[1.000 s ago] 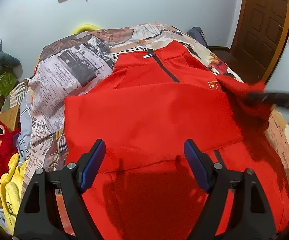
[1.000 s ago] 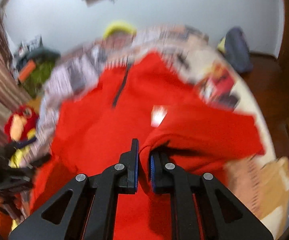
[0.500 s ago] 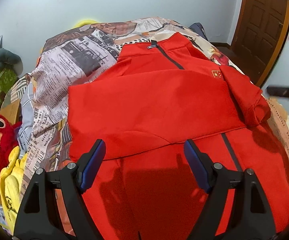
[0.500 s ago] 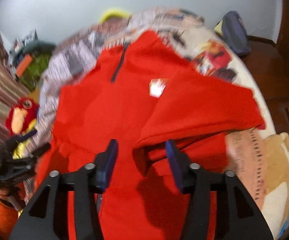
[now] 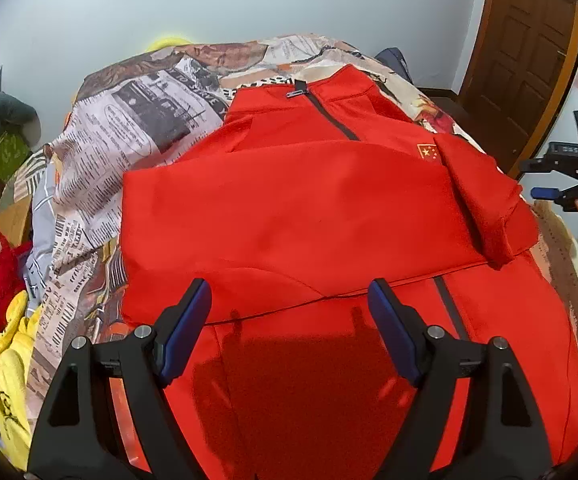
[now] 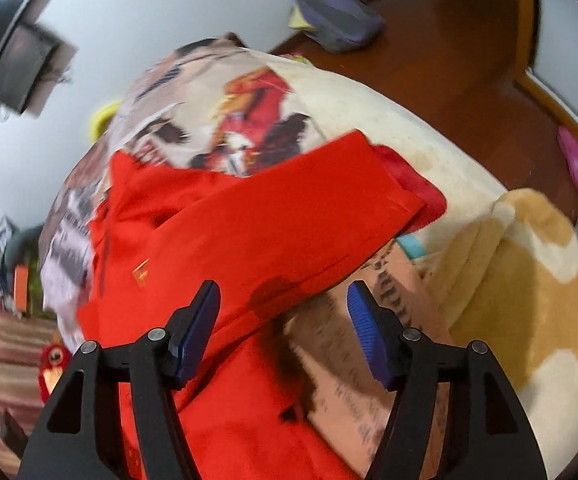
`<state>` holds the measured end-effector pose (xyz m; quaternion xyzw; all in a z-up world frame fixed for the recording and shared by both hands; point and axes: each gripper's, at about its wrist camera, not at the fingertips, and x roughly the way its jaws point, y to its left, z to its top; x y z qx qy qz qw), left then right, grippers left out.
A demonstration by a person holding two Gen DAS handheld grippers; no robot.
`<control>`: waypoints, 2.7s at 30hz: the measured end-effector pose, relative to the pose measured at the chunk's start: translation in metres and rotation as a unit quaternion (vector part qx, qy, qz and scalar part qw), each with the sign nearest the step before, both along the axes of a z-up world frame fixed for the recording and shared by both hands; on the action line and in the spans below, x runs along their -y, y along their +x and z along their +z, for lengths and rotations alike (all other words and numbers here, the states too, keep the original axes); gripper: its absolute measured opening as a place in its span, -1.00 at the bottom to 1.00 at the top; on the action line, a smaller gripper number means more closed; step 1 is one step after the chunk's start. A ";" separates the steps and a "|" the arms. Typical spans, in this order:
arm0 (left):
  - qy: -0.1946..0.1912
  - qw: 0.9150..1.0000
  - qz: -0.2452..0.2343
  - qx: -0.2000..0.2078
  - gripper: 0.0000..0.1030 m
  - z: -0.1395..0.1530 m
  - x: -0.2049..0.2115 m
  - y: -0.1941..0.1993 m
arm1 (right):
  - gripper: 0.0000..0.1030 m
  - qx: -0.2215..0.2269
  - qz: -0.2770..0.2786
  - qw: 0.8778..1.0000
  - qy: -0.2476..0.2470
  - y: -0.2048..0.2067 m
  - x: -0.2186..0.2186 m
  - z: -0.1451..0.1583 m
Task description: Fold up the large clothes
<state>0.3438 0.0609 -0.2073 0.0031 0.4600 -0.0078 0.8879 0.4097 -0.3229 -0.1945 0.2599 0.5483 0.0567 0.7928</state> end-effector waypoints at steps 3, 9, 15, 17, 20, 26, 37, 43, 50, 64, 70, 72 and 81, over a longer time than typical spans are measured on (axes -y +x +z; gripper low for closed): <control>-0.002 1.000 0.004 -0.005 0.55 -0.006 -0.003 0.002 | 0.21 -0.021 -0.016 0.999 0.031 0.013 0.001 -0.022; -0.006 1.000 0.012 -0.009 0.55 -0.011 -0.008 0.005 | -0.11 -0.019 -0.057 0.997 0.041 0.025 -0.005 -0.036; -0.007 1.000 0.014 -0.005 0.55 -0.010 -0.012 0.002 | -0.83 -0.008 -0.041 0.999 0.014 0.031 -0.008 -0.031; -0.006 1.000 0.014 -0.002 0.55 -0.007 -0.013 0.000 | -0.85 0.002 -0.032 0.999 -0.001 0.030 -0.010 -0.023; -0.006 1.000 0.015 0.005 0.55 -0.002 -0.016 -0.004 | -0.86 0.033 -0.008 0.999 -0.005 0.025 -0.022 0.004; -0.006 0.999 0.020 0.026 0.55 0.015 -0.023 -0.014 | -0.86 0.118 0.050 0.991 -0.029 0.009 -0.063 0.082; -0.032 0.997 0.049 0.054 0.55 0.040 -0.060 -0.039 | -0.86 0.179 0.223 0.957 -0.045 -0.044 -0.221 0.116; -0.036 0.996 0.065 0.046 0.55 0.031 -0.091 -0.059 | -0.86 0.112 0.316 0.940 -0.066 -0.062 -0.301 0.056; -0.050 0.994 0.093 0.017 0.55 0.010 -0.122 -0.070 | -0.74 0.012 0.387 0.914 -0.118 -0.089 -0.346 0.008; -0.068 0.995 0.068 0.005 0.55 0.015 -0.091 -0.053 | 0.10 0.129 0.355 0.918 -0.121 -0.107 -0.243 0.107; -0.018 1.000 0.022 -0.005 0.55 0.015 -0.045 -0.021 | 0.12 0.140 0.300 0.924 -0.194 -0.093 -0.179 0.103; 0.012 1.000 -0.004 -0.019 0.55 0.005 -0.024 -0.007 | 0.12 0.128 0.280 0.928 -0.211 -0.083 -0.162 0.092; 0.076 0.996 -0.016 -0.044 0.55 -0.043 0.002 0.038 | 0.12 0.081 0.230 0.937 -0.248 -0.053 -0.115 0.036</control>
